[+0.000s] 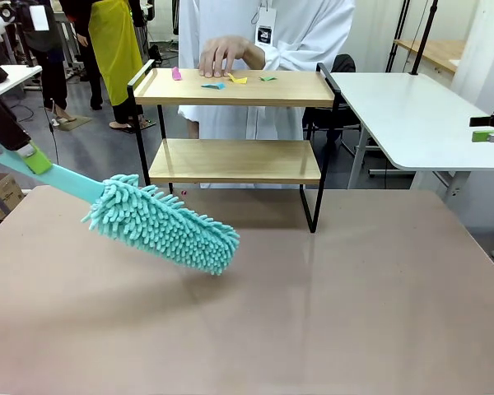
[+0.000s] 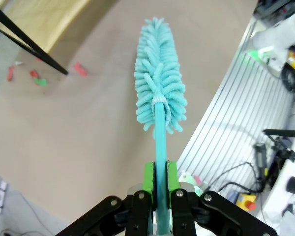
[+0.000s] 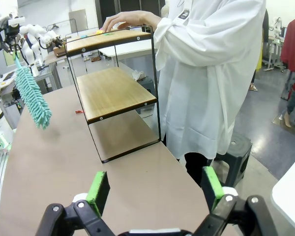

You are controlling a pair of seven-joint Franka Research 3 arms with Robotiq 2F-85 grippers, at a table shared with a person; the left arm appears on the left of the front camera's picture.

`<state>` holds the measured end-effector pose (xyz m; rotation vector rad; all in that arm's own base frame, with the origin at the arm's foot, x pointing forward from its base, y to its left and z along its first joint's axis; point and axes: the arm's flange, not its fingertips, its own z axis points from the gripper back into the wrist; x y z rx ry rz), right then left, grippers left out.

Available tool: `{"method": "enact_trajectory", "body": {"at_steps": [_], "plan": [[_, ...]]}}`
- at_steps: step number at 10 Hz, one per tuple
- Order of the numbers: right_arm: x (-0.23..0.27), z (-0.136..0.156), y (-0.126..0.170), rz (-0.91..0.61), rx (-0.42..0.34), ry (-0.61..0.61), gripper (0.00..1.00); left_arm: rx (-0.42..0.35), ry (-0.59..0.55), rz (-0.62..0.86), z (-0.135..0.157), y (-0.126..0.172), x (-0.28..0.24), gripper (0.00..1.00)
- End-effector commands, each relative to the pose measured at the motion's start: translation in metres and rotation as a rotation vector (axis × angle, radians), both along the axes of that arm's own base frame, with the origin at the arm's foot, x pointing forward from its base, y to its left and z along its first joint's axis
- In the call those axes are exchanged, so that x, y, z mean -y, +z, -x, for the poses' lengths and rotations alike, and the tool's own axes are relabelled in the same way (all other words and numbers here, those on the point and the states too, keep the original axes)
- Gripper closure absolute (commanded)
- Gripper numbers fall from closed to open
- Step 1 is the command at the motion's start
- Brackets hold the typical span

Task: Clean the shelf.
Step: Clean the specific section of the Shelf indicated by the human with the Duster.

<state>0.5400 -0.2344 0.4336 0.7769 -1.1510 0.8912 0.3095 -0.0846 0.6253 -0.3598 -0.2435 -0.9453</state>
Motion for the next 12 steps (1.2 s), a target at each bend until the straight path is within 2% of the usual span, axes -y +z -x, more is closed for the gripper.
{"method": "enact_trajectory", "body": {"at_steps": [1,2,3,4,6,8,10,11,12], "plan": [[-0.002,0.001,0.003,0.002,0.004,0.000,0.00,-0.003,-0.016,0.153,0.001,0.007,0.007,0.87],[-0.002,0.001,0.003,0.002,0.004,0.000,0.00,-0.004,-0.081,0.266,0.006,0.014,0.016,0.87],[-0.002,0.001,0.003,0.002,0.004,0.000,0.00,0.006,-0.092,0.292,0.009,0.019,0.030,0.87],[-0.002,0.001,0.003,0.002,0.004,0.000,0.00,0.018,-0.082,0.378,0.013,0.031,0.044,0.87],[-0.002,0.001,0.003,0.002,0.004,0.000,0.00,0.028,0.005,0.525,0.022,0.061,0.071,0.87],[-0.002,0.001,0.003,0.002,0.004,0.000,0.00,0.033,0.161,0.627,0.029,0.088,0.107,0.87],[-0.002,0.001,0.003,0.002,0.004,0.000,0.00,0.212,0.367,0.586,0.040,0.110,0.149,0.87],[-0.002,0.001,0.003,0.002,0.004,0.000,0.00,0.307,0.442,0.561,0.045,0.119,0.168,0.87],[-0.002,0.001,0.003,0.002,0.004,0.000,0.00,0.360,0.473,0.520,0.043,0.125,0.190,0.87]]}}
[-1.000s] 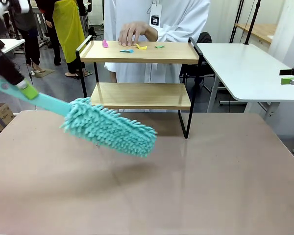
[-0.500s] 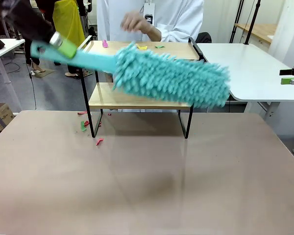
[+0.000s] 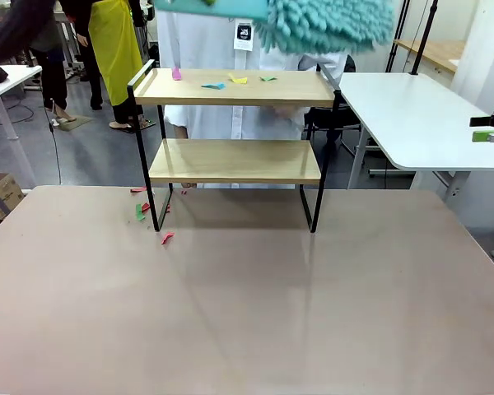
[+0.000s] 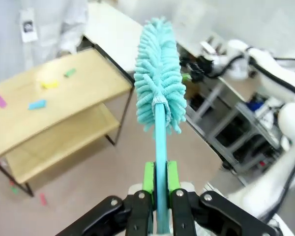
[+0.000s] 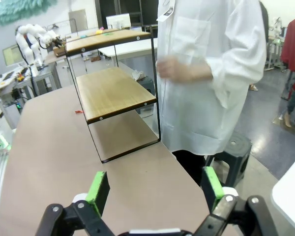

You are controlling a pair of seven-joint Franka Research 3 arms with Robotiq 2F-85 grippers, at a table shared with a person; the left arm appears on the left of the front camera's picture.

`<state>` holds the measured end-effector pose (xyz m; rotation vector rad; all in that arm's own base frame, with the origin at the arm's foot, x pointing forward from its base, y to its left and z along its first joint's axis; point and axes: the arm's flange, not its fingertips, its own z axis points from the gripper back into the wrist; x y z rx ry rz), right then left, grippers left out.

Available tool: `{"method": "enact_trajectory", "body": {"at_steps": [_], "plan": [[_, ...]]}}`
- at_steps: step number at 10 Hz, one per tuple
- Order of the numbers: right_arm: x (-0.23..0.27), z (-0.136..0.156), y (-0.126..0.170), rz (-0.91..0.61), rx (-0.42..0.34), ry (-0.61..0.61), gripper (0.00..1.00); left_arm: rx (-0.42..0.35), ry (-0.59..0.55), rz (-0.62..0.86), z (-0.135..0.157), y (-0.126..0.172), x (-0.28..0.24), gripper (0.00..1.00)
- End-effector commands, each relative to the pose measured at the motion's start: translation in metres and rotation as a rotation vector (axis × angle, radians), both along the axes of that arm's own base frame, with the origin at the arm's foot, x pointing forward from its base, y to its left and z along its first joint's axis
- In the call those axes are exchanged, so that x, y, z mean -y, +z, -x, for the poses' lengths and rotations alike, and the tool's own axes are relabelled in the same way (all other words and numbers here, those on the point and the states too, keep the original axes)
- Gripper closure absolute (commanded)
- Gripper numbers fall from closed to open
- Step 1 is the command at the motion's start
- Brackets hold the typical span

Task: Clean the shelf.
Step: Clean the specific section of the Shelf indicated by the human with the Duster.

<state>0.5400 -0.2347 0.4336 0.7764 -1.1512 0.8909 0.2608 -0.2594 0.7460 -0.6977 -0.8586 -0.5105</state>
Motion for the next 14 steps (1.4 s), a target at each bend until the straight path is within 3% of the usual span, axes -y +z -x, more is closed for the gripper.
{"method": "enact_trajectory", "body": {"at_steps": [1,2,6,11,14], "plan": [[-0.002,0.001,0.003,0.002,0.004,0.001,0.00,0.051,0.180,-0.061,-0.012,0.005,0.033,0.87],[-0.002,0.001,0.003,0.002,0.004,0.001,0.00,0.085,0.259,-0.067,-0.020,0.003,0.054,0.87],[-0.002,0.001,0.003,0.002,0.004,0.001,0.00,0.052,0.417,-0.118,-0.044,-0.022,0.122,0.87],[-0.002,0.001,0.003,0.002,0.004,0.001,0.00,-0.001,0.541,-0.136,-0.060,-0.046,0.159,0.87],[-0.002,0.001,0.003,0.002,0.004,0.001,0.00,-0.035,0.534,-0.168,-0.063,-0.065,0.174,0.87]]}}
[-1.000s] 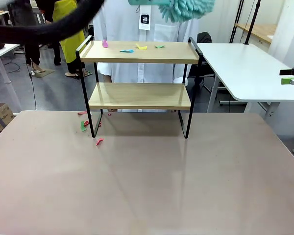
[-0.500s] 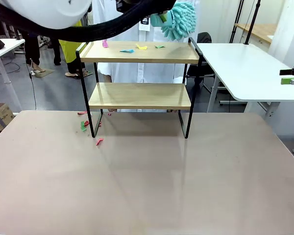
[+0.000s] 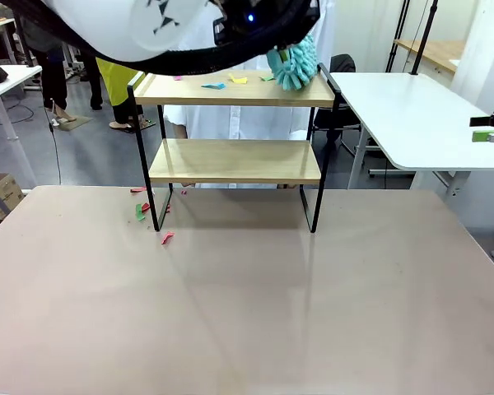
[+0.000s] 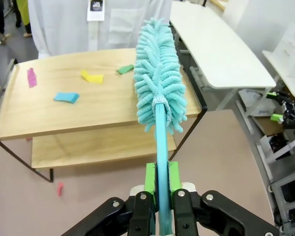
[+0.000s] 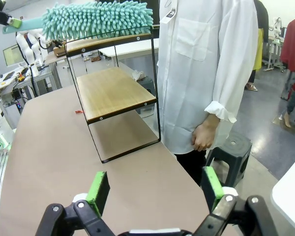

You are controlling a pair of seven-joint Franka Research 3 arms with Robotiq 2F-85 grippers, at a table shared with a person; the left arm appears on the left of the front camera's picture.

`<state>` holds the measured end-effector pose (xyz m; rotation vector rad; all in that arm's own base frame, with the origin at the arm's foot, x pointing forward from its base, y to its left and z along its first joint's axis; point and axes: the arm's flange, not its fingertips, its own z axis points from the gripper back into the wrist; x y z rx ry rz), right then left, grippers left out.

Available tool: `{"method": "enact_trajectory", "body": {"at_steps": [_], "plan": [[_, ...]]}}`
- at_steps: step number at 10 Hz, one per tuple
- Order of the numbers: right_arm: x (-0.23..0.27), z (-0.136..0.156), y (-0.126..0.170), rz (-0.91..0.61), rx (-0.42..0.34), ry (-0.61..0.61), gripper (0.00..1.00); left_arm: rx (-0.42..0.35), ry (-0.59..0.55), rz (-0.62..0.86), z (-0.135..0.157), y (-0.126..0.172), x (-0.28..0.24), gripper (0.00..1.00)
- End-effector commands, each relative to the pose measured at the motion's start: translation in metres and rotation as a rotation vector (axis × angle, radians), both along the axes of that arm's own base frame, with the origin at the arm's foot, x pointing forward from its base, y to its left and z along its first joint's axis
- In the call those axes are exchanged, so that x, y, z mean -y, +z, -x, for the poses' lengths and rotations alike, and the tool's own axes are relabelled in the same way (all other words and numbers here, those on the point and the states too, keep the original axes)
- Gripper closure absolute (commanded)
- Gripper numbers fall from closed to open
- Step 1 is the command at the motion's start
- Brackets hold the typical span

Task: Clean the shelf.
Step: Clean the specific section of the Shelf indicated by the human with the Duster.

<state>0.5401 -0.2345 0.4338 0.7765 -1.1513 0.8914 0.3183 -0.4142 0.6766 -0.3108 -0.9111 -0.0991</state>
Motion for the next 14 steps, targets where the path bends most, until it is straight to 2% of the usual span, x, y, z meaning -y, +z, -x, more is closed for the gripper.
{"method": "enact_trajectory", "body": {"at_steps": [1,3,4,5,6,8,11,14], "plan": [[-0.002,0.001,0.003,0.001,0.004,0.000,0.00,-0.015,0.004,-0.030,-0.007,-0.005,0.024,0.87],[-0.002,0.001,0.003,0.001,0.004,0.000,0.00,-0.042,0.016,-0.046,-0.011,-0.011,0.029,0.87],[-0.002,0.001,0.003,0.001,0.004,0.000,0.00,-0.115,-0.011,-0.074,-0.016,-0.008,0.026,0.87],[-0.002,0.001,0.003,0.001,0.004,0.000,0.00,-0.035,-0.020,-0.044,-0.004,-0.019,0.014,0.87],[-0.002,0.001,0.003,0.001,0.004,0.000,0.00,-0.035,-0.020,-0.044,-0.004,-0.019,0.014,0.87],[-0.002,0.001,0.003,0.001,0.004,0.000,0.00,-0.093,-0.006,-0.066,-0.013,-0.024,0.008,0.87],[-0.002,0.001,0.003,0.001,0.004,0.000,0.00,-0.081,0.095,-0.113,-0.025,-0.023,-0.014,0.87],[-0.002,0.001,0.003,0.001,0.004,0.000,0.00,-0.083,0.174,-0.227,-0.035,-0.025,-0.049,0.87]]}}
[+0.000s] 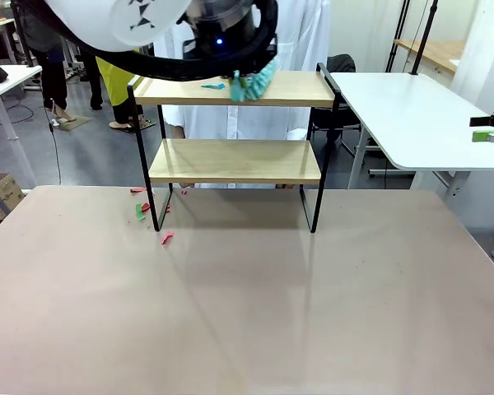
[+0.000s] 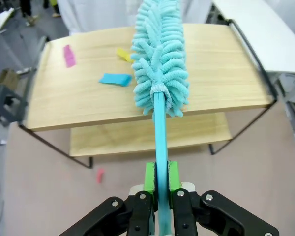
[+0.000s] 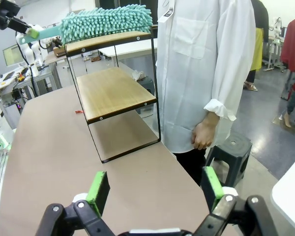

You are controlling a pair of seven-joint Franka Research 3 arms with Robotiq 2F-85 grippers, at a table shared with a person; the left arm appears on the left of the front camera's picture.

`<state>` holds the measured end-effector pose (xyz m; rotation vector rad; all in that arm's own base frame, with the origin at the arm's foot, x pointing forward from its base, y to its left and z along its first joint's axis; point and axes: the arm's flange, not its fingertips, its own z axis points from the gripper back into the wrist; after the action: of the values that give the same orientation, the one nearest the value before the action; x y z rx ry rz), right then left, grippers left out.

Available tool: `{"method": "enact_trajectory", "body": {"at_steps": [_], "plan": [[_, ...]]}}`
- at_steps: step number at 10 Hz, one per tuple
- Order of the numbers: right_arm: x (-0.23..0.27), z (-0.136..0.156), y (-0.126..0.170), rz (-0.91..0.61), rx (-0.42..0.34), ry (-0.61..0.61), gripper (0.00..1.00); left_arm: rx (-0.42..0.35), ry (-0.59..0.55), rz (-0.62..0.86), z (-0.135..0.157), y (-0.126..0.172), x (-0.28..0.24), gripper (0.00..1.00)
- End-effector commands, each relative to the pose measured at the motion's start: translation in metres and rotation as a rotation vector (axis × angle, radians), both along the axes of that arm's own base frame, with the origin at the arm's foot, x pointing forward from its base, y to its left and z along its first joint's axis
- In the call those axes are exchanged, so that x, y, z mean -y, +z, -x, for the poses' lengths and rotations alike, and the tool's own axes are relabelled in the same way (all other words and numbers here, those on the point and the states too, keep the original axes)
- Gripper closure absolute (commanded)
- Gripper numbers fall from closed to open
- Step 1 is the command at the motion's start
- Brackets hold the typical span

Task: Clean the shelf.
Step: Clean the specific section of the Shelf indicated by the human with the Duster.

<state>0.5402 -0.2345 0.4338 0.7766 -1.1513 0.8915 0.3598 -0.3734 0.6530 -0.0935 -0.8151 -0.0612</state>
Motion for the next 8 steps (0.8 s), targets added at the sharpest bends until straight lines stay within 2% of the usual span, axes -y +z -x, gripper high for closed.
{"method": "enact_trajectory", "body": {"at_steps": [1,4,6,8], "plan": [[-0.002,0.001,0.003,0.001,0.004,0.000,0.00,0.015,0.085,-0.095,0.003,-0.001,-0.025,0.87],[-0.002,0.001,0.003,0.001,0.004,0.000,0.00,0.007,0.204,-0.187,-0.007,0.001,-0.091,0.87],[-0.002,0.001,0.003,0.001,0.004,0.000,0.00,0.106,0.298,-0.280,-0.002,0.010,-0.125,0.87],[-0.002,0.001,0.003,0.001,0.004,0.000,0.00,0.192,0.346,-0.309,0.007,0.022,-0.137,0.87]]}}
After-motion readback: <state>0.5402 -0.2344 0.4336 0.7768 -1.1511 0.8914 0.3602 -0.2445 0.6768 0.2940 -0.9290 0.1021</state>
